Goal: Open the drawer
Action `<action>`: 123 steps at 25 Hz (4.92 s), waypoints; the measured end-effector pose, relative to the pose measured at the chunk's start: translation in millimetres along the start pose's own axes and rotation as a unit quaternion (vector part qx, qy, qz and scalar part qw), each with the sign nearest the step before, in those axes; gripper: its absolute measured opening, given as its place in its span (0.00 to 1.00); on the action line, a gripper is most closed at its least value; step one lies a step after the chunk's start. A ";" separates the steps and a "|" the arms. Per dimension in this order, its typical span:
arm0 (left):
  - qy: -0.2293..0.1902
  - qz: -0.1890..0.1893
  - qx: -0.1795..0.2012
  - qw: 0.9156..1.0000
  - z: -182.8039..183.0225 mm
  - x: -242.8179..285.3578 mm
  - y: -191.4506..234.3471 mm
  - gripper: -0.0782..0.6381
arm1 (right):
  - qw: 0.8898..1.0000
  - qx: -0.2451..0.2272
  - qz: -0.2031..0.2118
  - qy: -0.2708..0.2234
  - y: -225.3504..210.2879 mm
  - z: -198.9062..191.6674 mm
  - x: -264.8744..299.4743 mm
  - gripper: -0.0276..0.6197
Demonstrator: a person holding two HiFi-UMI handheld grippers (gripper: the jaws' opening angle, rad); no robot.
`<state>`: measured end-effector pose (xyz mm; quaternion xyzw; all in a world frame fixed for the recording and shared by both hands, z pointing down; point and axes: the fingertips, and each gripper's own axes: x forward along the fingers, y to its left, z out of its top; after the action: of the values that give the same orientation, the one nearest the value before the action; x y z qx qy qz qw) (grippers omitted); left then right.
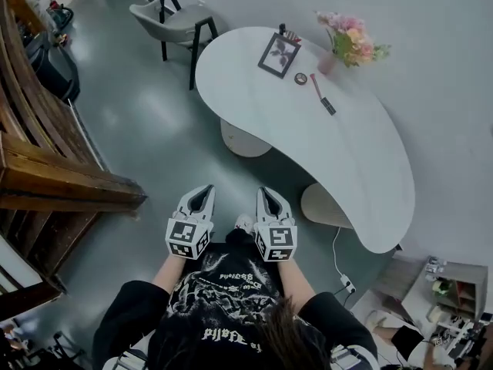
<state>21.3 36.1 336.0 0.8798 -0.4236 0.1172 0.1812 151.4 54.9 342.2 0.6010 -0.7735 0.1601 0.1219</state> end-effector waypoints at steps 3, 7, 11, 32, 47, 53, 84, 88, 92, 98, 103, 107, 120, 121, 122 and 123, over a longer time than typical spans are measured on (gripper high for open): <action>-0.001 0.013 -0.013 1.000 5.6 22.7 -4.4 0.14 | 1.000 -0.004 0.014 0.001 -20.8 7.0 10.7 0.08; -0.002 0.027 -0.017 0.999 9.7 45.3 -12.9 0.14 | 0.999 -0.010 0.033 0.007 -43.2 10.8 21.2 0.08; -0.004 0.035 -0.029 0.999 11.1 58.6 -12.8 0.14 | 0.999 -0.013 0.041 0.018 -55.9 9.7 32.5 0.08; 0.037 0.030 -0.003 0.999 4.1 90.9 60.0 0.14 | 0.999 0.019 0.027 0.043 -24.8 7.6 91.4 0.08; 0.030 0.024 0.013 0.999 -31.6 148.4 96.7 0.14 | 0.998 0.015 0.020 0.054 -19.3 -28.1 145.0 0.08; 0.027 0.017 0.012 0.999 -55.3 170.8 118.8 0.14 | 0.998 0.012 0.020 0.052 -11.2 -51.2 173.4 0.08; 0.050 -0.032 0.045 0.997 -155.2 327.7 176.6 0.35 | 0.996 0.044 0.006 0.083 -24.5 -148.5 275.8 0.08; 0.057 -0.023 0.030 0.998 -160.7 344.4 193.5 0.40 | 0.995 0.038 0.029 0.089 -15.0 -148.8 277.1 0.08; 0.067 -0.020 0.044 0.997 -165.1 363.6 199.8 0.40 | 0.995 0.034 0.035 0.089 -17.4 -145.0 284.9 0.08; 0.072 -0.018 0.061 0.995 -172.4 389.3 204.6 0.40 | 0.994 0.008 0.052 0.097 -18.5 -142.5 294.4 0.08; 0.074 -0.020 0.060 0.995 -174.3 398.6 206.2 0.40 | 0.993 -0.007 0.064 0.104 -20.7 -145.0 296.7 0.08; 0.073 -0.032 0.066 0.995 -174.8 400.1 206.4 0.40 | 0.990 -0.026 0.085 0.110 -16.3 -149.8 295.8 0.08; 0.070 -0.068 0.134 0.986 -162.0 396.4 197.5 0.39 | 0.987 -0.021 0.088 0.135 -6.1 -173.3 280.7 0.08; 0.070 -0.070 0.136 0.986 -161.7 396.0 197.6 0.39 | 0.987 -0.020 0.086 0.136 -6.4 -174.1 280.2 0.08; 0.070 -0.071 0.136 0.986 -161.7 395.2 197.9 0.39 | 0.987 -0.021 0.085 0.138 -6.6 -175.0 279.9 0.08; 0.069 -0.071 0.135 0.986 -162.1 394.2 198.5 0.39 | 0.986 -0.021 0.085 0.139 -6.9 -175.8 279.8 0.08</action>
<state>98.4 -287.5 668.3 0.9138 -0.3266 0.2210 0.0970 88.0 -126.5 611.0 0.5025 -0.8004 0.2353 0.2268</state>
